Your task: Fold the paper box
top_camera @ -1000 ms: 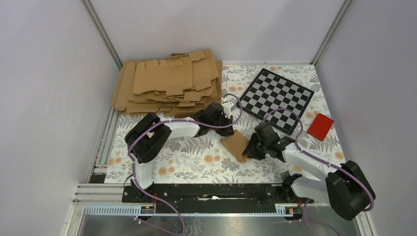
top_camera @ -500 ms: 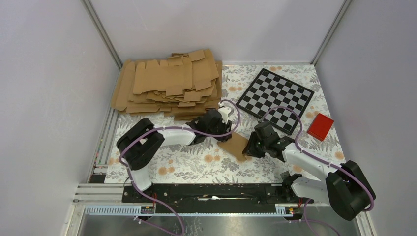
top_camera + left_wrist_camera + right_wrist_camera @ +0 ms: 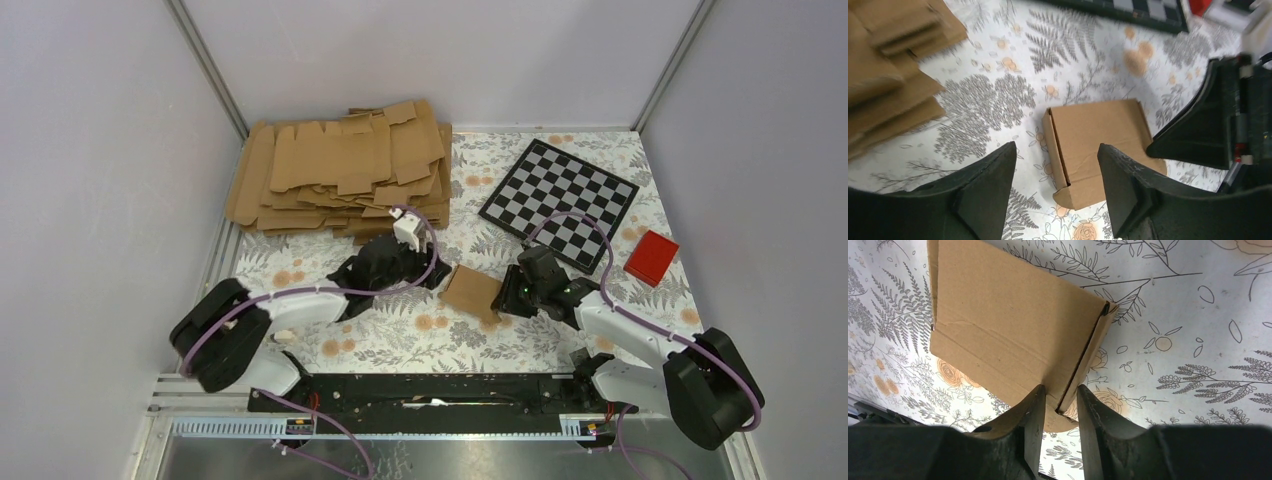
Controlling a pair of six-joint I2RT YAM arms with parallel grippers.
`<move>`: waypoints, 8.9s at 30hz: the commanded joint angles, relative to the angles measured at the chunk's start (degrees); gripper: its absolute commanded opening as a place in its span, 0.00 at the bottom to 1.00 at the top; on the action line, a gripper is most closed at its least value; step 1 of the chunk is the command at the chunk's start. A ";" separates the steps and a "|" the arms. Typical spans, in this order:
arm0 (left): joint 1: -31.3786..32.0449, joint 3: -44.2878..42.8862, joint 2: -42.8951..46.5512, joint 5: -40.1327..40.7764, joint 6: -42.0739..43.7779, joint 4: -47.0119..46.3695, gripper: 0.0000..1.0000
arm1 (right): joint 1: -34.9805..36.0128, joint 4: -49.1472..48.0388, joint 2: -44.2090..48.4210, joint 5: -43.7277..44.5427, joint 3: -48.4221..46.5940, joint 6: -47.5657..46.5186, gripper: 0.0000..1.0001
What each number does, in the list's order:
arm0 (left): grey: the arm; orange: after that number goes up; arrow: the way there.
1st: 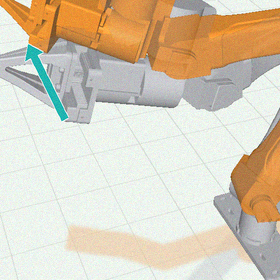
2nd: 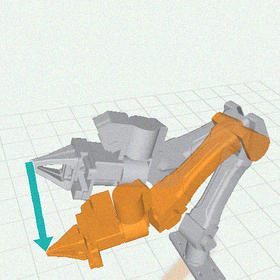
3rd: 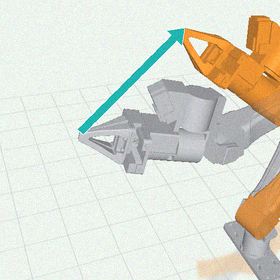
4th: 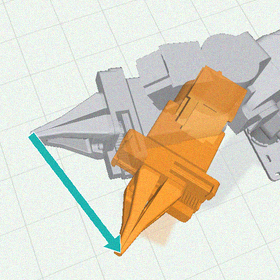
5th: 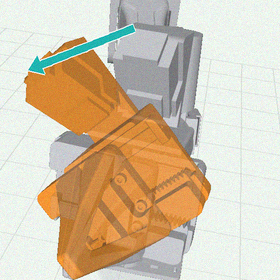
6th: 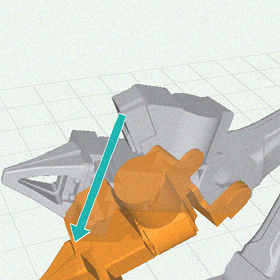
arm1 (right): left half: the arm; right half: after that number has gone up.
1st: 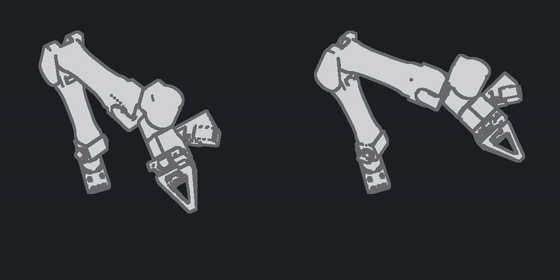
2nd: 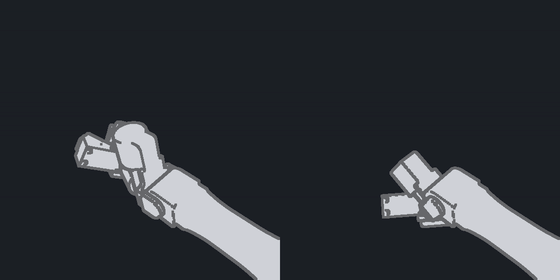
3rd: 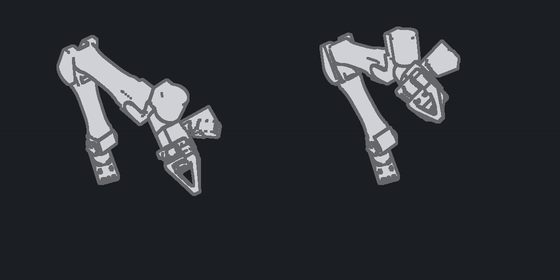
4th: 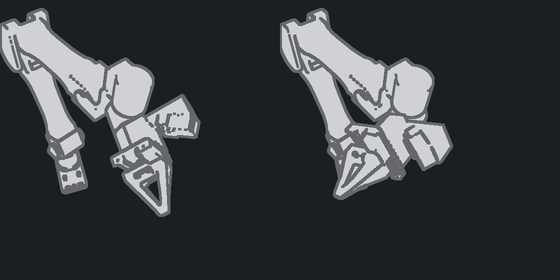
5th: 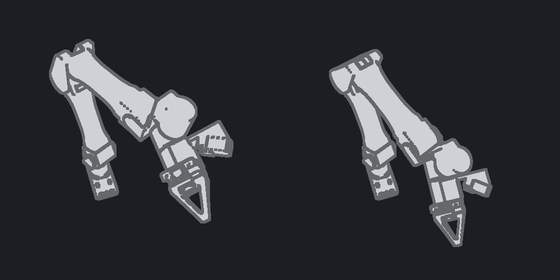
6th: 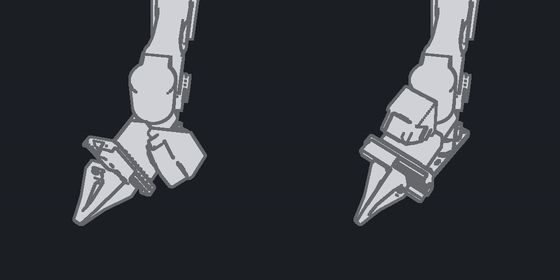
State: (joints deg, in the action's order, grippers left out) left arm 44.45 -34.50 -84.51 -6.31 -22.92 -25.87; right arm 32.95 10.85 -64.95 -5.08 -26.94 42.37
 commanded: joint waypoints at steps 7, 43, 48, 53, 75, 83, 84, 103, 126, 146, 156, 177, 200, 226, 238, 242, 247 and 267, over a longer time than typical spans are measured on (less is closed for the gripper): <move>-0.17 12.76 18.76 24.24 -3.84 -13.93 0.99 | 0.18 -2.08 4.15 0.32 0.94 -3.09 0.38; -2.92 6.75 19.75 4.57 -20.85 14.22 0.94 | 0.18 3.36 14.90 0.40 0.11 -10.75 0.96; -2.76 6.32 18.90 4.53 -20.47 14.25 0.94 | 0.16 7.92 16.33 4.79 -3.69 -12.33 0.95; -2.70 6.57 18.73 5.00 -20.65 14.25 0.94 | 0.18 8.01 13.45 8.06 -8.95 -16.59 0.95; 2.05 10.32 15.89 2.41 -26.43 10.39 0.93 | 0.19 2.05 -14.17 -2.91 -13.79 -21.40 0.84; 2.05 9.48 12.41 1.38 -26.41 8.75 0.93 | 6.38 6.43 -15.01 2.44 -14.90 -18.72 0.82; 2.05 9.46 11.61 1.13 -26.59 7.83 0.93 | 7.79 6.99 -14.83 4.48 -15.30 -18.17 0.81; 2.05 0.69 -2.32 1.84 -24.14 8.07 0.68 | 14.25 12.55 -8.56 13.43 -20.51 -17.79 0.66; 1.96 -0.90 -5.26 -0.89 -22.93 9.38 0.39 | -5.74 -9.75 -14.45 -13.14 -9.09 -13.79 0.42; 1.78 4.33 4.98 -5.87 -25.90 3.33 0.70 | -7.93 -14.32 -17.94 -10.29 -2.36 -15.04 0.09; -2.48 10.66 9.03 -9.63 -31.20 -0.64 0.56 | -11.56 -14.84 -17.07 -14.37 -1.29 -14.55 0.05; -0.64 8.10 -5.37 -6.62 -34.90 -4.88 0.14 | -20.91 -23.35 -24.81 -32.68 0.77 -10.25 0.00; 6.79 -15.15 -18.21 -7.23 -20.94 5.14 0.12 | -10.32 -1.57 -17.69 -13.94 -11.37 -20.36 0.00; 8.38 -13.42 -10.89 -1.42 -15.96 15.80 0.14 | -0.96 8.35 -16.57 3.65 -16.37 -23.74 0.00; 3.50 -9.35 -8.45 1.00 -15.67 12.34 0.22 | -1.05 8.33 -15.52 0.14 -15.25 -22.94 0.02; 2.77 -7.51 -7.42 -1.27 -15.67 8.16 0.25 | -1.05 8.23 -10.93 3.12 -16.38 -21.22 0.15; 2.32 -6.14 -7.29 -4.79 -15.68 3.50 0.27 | -0.72 6.55 -6.45 4.27 -18.05 -20.37 0.17; 2.57 -12.33 -12.67 -17.47 -15.69 3.50 0.28 | 2.38 0.63 -13.64 -6.44 -17.54 -19.08 0.31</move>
State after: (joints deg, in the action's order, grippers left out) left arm 46.72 -43.16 -96.25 -19.59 -38.63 -20.86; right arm 33.61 14.37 -79.90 -7.01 -44.69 22.37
